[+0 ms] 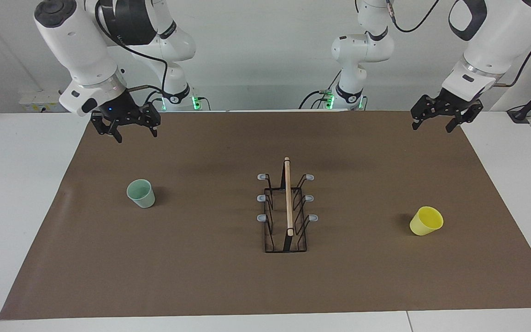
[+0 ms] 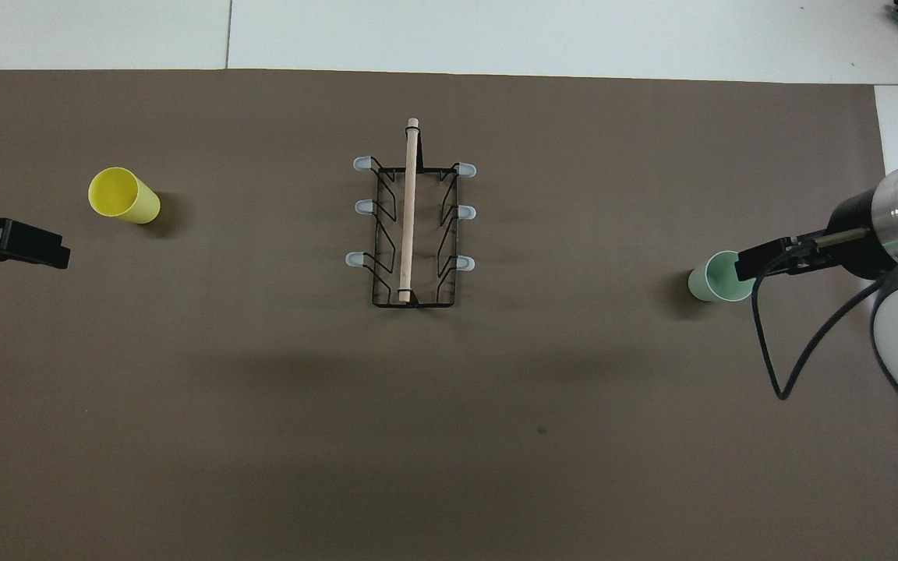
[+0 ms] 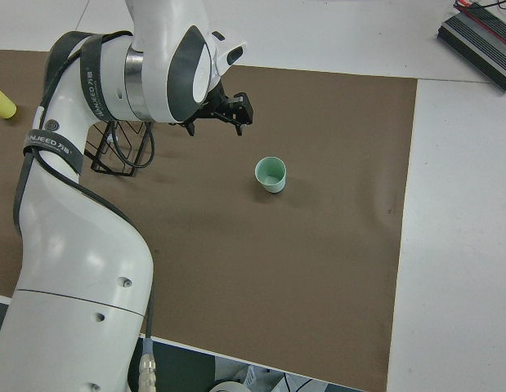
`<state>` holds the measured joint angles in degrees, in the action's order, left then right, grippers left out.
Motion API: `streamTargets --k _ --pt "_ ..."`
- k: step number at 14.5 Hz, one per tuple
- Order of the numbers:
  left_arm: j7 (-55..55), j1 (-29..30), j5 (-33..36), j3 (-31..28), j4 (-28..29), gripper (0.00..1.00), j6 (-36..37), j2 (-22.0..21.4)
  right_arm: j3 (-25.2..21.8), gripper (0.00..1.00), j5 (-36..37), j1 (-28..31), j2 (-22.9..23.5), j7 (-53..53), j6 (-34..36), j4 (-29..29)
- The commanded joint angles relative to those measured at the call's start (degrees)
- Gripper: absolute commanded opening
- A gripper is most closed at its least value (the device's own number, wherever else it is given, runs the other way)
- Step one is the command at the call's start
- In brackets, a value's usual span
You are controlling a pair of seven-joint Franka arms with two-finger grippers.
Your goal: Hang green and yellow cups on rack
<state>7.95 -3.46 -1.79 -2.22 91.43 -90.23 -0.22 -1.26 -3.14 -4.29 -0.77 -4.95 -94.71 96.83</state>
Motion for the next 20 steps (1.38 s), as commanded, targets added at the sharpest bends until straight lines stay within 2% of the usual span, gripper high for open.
streamTargets --k 1,7,8,9,12,15,17,20 --pt "0.5 0.2 -0.9 -0.2 0.3 1.00 -0.6 -0.4 -0.1 1.00 -0.2 0.2 0.4 0.3 0.2 -0.9" --pt "0.2 0.2 -1.0 -0.2 0.7 1.00 -0.5 -0.6 -0.1 1.00 0.5 1.2 0.2 -1.4 0.1 -0.9" --pt "0.1 0.2 -1.0 -0.2 0.7 1.00 -0.6 -0.6 0.0 1.00 2.4 0.8 0.2 -2.3 -0.4 -0.9" --pt "-0.6 0.2 -1.0 -0.2 0.7 1.00 -0.6 -0.5 0.1 1.00 4.7 0.7 0.3 -2.8 -1.4 -0.5" --pt "-2.4 -0.1 -0.9 -0.2 1.2 1.00 0.3 -0.7 0.4 1.00 5.4 0.5 1.6 -3.0 -3.5 0.4" --pt "-2.5 0.1 -0.9 -0.2 1.9 1.00 -0.3 -1.4 0.4 1.00 6.6 -0.8 2.1 -2.9 -9.0 4.6" --pt "-3.7 0.1 -1.0 -0.2 1.8 1.00 -1.9 -1.1 0.4 1.00 6.9 -2.4 4.2 -2.6 -11.2 5.4" --pt "-6.4 0.1 -1.1 -0.2 1.1 1.00 -2.8 0.1 0.5 1.00 11.6 -4.6 7.6 -2.7 -12.3 5.3"
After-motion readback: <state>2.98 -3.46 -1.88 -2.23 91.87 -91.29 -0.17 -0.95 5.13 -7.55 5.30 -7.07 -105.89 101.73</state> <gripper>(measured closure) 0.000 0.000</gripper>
